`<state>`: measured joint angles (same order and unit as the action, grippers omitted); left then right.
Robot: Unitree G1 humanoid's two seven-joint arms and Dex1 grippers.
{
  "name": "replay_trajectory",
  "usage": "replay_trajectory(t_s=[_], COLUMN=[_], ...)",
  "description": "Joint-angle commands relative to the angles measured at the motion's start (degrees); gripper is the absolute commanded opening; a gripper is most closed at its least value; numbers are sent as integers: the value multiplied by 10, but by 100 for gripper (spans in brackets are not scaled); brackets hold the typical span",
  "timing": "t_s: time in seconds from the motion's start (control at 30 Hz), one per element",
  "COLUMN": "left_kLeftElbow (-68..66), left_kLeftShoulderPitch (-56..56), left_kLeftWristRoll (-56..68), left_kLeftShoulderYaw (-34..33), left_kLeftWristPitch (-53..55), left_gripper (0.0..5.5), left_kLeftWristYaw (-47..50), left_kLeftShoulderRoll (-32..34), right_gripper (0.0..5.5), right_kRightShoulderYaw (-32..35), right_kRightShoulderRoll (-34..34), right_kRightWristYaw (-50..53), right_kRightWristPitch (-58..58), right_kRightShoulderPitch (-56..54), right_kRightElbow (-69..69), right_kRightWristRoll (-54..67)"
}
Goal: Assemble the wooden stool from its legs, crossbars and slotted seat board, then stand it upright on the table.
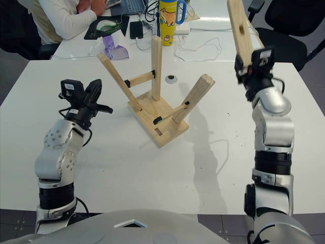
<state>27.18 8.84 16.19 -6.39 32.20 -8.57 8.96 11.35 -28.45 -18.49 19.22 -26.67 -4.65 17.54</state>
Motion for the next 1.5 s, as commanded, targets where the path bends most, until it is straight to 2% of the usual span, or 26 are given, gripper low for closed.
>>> replay_trajectory(t_s=[0.03, 0.1, 0.17, 0.33, 0.47, 0.7, 0.87, 1.03, 1.1, 1.5], left_kLeftElbow=[27, 30, 31, 49, 39, 30, 23, 15, 13, -5], left_kLeftShoulderPitch=[52, 66, 63, 46, 49, 28, 31, 35, 36, 39], left_kLeftWristRoll=[146, 275, 396, 614, 684, 702, 696, 695, 695, 688], left_kLeftShoulderYaw=[-63, -99, -113, -112, -107, -71, -56, -49, -47, -35], left_kLeftWristPitch=[69, 101, 120, 114, 93, 68, 49, 32, 28, 8], left_gripper=[0, 0, 27, 117, 186, 363, 428, 429, 407, 216], left_kLeftWristYaw=[35, 64, 83, 117, 145, 178, 180, 177, 176, 167], left_kLeftShoulderRoll=[-68, -113, -142, -148, -119, -87, -69, -55, -51, -35], right_gripper=[207, 207, 207, 207, 207, 207, 207, 207, 207, 207], right_kRightShoulderYaw=[-35, -55, -67, -85, -90, -94, -107, -112, -112, -110], right_kRightShoulderRoll=[-9, -27, -37, -47, -46, -41, -55, -60, -61, -61], right_kRightWristYaw=[-126, -183, -214, -247, -262, -286, -324, -334, -333, -320], right_kRightWristPitch=[-13, 2, 14, 21, 34, 36, 38, 35, 34, 38], right_kRightShoulderPitch=[-31, -20, -5, 43, 58, 65, 83, 94, 95, 99], right_kRightElbow=[-94, -124, -138, -152, -164, -176, -185, -186, -186, -186], right_kRightWristRoll=[79, 105, 115, 111, 121, 140, 143, 138, 136, 124])
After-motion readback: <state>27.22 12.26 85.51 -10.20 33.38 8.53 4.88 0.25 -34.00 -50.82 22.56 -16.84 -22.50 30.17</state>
